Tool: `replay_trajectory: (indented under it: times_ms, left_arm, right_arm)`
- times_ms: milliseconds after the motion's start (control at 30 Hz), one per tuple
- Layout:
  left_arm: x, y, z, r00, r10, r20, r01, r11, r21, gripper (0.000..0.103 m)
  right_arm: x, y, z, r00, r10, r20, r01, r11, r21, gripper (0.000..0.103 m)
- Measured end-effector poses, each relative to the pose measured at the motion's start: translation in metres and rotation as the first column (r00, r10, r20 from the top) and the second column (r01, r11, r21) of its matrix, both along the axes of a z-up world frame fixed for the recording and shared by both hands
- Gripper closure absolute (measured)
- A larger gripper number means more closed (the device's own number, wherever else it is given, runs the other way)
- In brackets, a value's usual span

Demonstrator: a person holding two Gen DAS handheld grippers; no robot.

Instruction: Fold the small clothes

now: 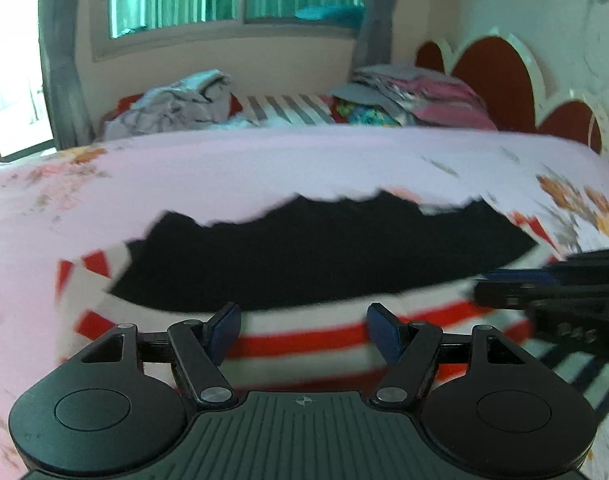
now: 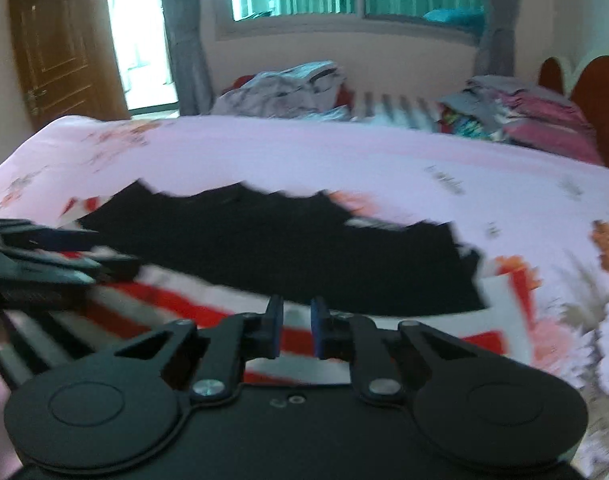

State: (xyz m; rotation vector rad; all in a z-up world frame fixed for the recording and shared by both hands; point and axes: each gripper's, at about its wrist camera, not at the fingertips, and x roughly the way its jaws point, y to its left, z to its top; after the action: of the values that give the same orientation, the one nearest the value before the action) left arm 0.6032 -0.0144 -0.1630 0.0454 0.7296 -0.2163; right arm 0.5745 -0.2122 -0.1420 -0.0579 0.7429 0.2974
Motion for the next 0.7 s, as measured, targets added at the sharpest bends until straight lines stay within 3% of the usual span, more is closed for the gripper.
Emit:
replay_trajectory:
  times_ms: [100, 300, 533, 700]
  left_arm:
    - [-0.006, -0.011, -0.003, 0.999, -0.029, -0.016, 0.029, 1.0, 0.004, 0.033]
    - [-0.008, -0.004, -0.011, 0.999, -0.023, -0.034, 0.025, 0.998, 0.052, 0.033]
    - [-0.018, 0.055, -0.014, 0.995, 0.096, -0.032, -0.094, 0.994, 0.06, 0.033]
    - [-0.029, 0.086, -0.016, 0.991, 0.137, -0.013, -0.135, 0.989, 0.065, 0.033]
  right_arm:
    - [-0.003, 0.014, -0.006, 0.999, 0.044, -0.029, -0.044, 0.999, 0.003, 0.09]
    - [-0.006, 0.014, -0.014, 0.999, 0.036, -0.041, -0.038, 0.999, -0.036, 0.093]
    - [-0.01, -0.049, -0.009, 0.991, -0.128, -0.034, 0.123, 0.986, -0.114, 0.096]
    - [-0.023, -0.088, -0.013, 0.987, -0.161, -0.03, 0.154, 0.975, -0.159, 0.098]
